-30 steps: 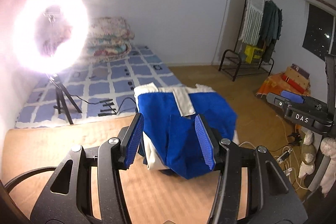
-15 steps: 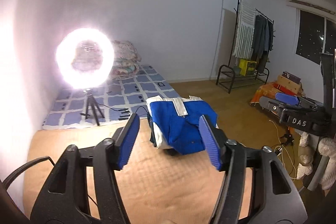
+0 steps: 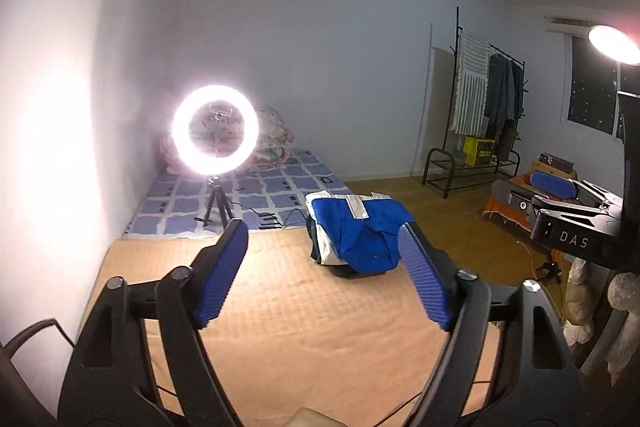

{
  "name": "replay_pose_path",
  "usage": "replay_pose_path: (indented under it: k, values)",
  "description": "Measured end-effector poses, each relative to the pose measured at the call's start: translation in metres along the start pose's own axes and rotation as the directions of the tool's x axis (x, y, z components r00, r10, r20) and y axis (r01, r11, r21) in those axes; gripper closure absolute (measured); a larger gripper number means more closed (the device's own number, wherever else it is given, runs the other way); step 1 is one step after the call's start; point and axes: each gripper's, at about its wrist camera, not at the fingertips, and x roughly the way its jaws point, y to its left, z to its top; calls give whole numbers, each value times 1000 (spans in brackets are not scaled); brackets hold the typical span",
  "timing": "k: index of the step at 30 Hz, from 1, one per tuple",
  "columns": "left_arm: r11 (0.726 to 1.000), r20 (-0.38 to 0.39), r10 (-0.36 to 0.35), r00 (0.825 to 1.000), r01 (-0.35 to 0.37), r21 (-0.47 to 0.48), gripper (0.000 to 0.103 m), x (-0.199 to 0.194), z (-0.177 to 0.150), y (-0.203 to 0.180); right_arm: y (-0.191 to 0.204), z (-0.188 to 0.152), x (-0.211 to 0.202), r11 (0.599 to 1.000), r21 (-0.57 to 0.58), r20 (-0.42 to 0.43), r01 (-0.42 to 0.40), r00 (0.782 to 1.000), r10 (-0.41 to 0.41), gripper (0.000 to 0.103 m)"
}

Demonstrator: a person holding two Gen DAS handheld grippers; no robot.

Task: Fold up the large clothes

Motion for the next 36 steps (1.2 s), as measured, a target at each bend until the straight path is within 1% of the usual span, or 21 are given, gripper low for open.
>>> replay_pose_path:
  k: [2,5,7,9,10,11,12,14,16,20,24,30,36]
  values:
    - [1000,17,16,1000,-16,20,22,-13,-5,-2,5,-7,-12,1000,-6,25,12,1000,-12,21]
    - [999,31,23,999,-24,24,20,-27,-14,-2,6,-17,-23,999,-5,50,39,998,-38,20]
    - [1000,42,23,999,-24,20,16,-36,-19,-3,4,-23,-27,999,9,53,33,998,-34,20]
    - [999,58,23,998,-24,22,8,-44,-24,-5,3,-30,-31,999,21,54,30,998,-31,20]
    - [999,64,24,998,-25,23,6,-46,-26,-4,3,-33,-31,999,21,54,35,998,-36,19]
    - [999,72,26,997,-28,24,2,-48,-29,-5,3,-36,-31,999,17,56,46,997,-46,16]
    - [999,80,27,996,-29,24,0,-51,-31,-6,3,-39,-32,998,14,60,58,997,-58,15]
    - [999,88,28,996,-31,35,0,-53,-35,-10,3,-47,-31,998,13,62,67,996,-68,9]
    - [998,72,28,997,-31,47,0,-52,-40,-13,3,-53,-30,997,21,65,68,995,-69,4]
    - [997,19,44,999,-46,69,0,-41,-54,-15,3,-66,-27,995,10,59,102,993,-102,4]
    - [993,-20,89,996,-87,80,0,-28,-67,-14,0,-74,-27,994,34,53,105,993,-106,4]
    - [991,-52,111,992,-107,75,0,-22,-79,-7,-1,-82,-25,993,41,38,115,992,-116,4]
    - [991,-51,121,991,-117,71,0,-23,-82,-4,-2,-82,-23,993,40,43,111,993,-113,4]
